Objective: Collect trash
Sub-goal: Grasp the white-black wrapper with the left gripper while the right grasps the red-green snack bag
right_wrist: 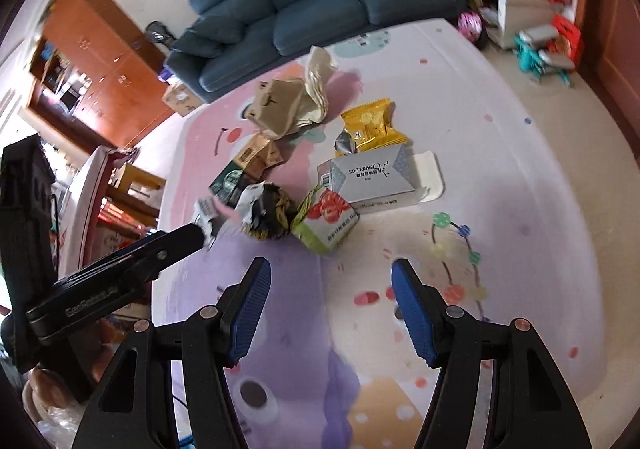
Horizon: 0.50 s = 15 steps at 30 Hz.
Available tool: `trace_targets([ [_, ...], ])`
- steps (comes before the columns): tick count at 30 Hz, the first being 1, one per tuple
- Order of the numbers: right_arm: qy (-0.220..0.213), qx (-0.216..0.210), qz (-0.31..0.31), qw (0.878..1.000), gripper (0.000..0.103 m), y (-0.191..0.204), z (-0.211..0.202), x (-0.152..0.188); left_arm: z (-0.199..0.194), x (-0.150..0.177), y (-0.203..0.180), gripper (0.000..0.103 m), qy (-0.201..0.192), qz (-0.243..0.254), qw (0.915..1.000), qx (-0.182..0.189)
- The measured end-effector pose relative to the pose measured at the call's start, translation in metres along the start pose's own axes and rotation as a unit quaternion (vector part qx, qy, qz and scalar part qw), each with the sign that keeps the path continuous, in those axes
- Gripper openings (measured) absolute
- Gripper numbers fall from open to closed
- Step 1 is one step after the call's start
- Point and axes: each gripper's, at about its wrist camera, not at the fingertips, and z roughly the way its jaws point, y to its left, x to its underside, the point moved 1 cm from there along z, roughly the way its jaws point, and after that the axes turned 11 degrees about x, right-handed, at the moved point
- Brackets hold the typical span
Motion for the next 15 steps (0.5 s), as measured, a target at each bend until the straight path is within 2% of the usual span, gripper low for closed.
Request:
trace_targets([
  [5, 0.023, 0.004, 0.021, 1.0, 0.064, 0.007, 0.04, -0.015, 0.046, -0.028, 0.021, 0.068, 0.035, -0.008, 0.9993, -0.005],
  [11, 0.04, 0.007, 0.05, 0.998, 0.064, 0.007, 0.071, -0.024, 0.096, -0.044, 0.033, 0.068, 0.077, -0.009, 0.9969, -0.007],
  [15, 0.048, 0.009, 0.059, 0.997, 0.064, 0.009, 0.085, -0.03, 0.115, -0.043, 0.037, 0.068, 0.101, -0.011, 0.9947, -0.012],
])
